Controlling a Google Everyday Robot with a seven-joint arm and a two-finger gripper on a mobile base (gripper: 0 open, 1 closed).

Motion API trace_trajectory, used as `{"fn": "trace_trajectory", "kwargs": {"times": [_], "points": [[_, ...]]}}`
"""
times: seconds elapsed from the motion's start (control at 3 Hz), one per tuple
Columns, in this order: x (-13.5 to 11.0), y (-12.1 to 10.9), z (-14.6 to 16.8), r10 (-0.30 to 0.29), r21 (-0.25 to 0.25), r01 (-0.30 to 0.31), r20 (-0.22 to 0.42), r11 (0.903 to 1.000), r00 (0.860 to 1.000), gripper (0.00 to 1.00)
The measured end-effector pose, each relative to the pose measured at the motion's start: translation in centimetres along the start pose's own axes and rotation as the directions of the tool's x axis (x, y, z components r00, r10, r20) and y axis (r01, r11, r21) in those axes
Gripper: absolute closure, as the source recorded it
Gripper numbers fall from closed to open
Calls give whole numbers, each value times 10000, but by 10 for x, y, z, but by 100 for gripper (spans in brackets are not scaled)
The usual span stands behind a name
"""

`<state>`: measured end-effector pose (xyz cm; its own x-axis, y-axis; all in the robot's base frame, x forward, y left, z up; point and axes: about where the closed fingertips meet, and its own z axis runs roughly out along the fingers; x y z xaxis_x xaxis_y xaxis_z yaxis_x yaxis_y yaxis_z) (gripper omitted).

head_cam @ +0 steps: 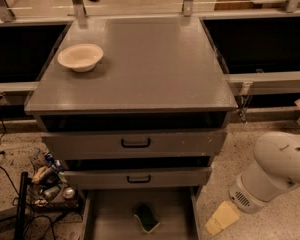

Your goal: Pick sponge from bottom drawer and place on counter

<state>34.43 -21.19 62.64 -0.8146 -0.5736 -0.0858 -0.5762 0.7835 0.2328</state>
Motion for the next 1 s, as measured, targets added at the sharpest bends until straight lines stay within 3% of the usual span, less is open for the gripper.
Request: {"fn": "trace_trajectory", "kwargs": {"times": [0.33,0.67,1.0], "points": [[-28,-22,20,683,-262,-676,243,9974,9974,0],[-50,-35,39,1162,-909,-1129,315,9894,9927,0],[-50,-35,39,1162,-910,-1130,316,9894,9927,0]]}}
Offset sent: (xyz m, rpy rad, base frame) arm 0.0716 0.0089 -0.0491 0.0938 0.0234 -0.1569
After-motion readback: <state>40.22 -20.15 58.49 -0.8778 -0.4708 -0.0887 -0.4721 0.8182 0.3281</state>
